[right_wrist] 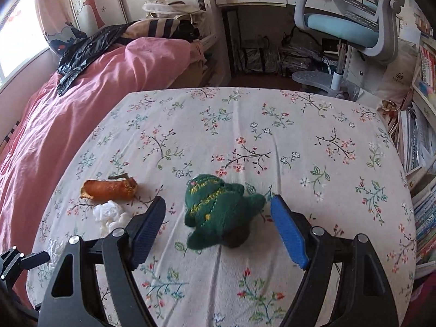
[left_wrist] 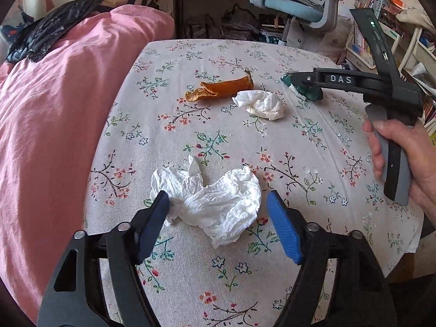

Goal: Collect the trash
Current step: 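Grasp the green knitted toy with the right tool while the left tool grasps a white tissue, then carry the green toy and the tissue over the wastebasket with both tools, then open the right tool to drop the toy while the left tool releases its tissue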

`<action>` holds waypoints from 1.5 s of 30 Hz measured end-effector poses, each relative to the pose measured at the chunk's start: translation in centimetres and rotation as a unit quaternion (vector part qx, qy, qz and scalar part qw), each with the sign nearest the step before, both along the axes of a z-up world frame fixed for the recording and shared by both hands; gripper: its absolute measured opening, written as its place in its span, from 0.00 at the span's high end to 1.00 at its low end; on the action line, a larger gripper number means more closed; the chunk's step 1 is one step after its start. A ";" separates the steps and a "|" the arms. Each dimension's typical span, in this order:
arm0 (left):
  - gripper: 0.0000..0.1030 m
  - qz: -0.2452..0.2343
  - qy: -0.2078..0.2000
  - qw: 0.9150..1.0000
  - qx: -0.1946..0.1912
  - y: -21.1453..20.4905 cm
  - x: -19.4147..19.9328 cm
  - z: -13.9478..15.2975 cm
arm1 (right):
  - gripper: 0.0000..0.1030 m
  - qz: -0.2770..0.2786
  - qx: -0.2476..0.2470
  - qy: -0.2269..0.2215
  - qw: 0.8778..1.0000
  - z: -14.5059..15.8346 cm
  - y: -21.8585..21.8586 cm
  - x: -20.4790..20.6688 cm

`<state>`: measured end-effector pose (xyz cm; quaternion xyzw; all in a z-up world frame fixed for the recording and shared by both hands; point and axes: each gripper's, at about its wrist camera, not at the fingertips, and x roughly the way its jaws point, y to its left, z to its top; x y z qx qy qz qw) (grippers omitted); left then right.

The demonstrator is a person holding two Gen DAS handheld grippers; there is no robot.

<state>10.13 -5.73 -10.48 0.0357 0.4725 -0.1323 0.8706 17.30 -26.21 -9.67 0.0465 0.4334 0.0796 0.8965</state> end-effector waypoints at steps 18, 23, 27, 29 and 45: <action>0.91 0.016 -0.053 0.993 -0.107 2.7 -2.8 5.1 | 0.60 0.038 0.121 -0.034 0.991 4.1 -1.6 -11.3; 0.91 0.031 -0.070 0.989 -0.128 3.7 -5.5 6.6 | 0.60 0.054 0.127 -0.037 0.990 5.4 -0.6 -16.6; 0.91 0.036 -0.076 0.987 -0.140 4.4 -7.9 7.3 | 0.60 0.079 0.114 -0.038 0.990 5.9 1.3 -21.5; 0.91 0.041 -0.075 0.985 -0.151 4.7 -9.5 7.5 | 0.60 0.095 0.111 -0.030 0.989 5.4 2.7 -24.3; 0.91 0.032 -0.035 0.985 -0.164 4.0 -20.3 5.4 | 0.45 0.163 0.032 0.104 0.980 -1.5 10.2 -37.5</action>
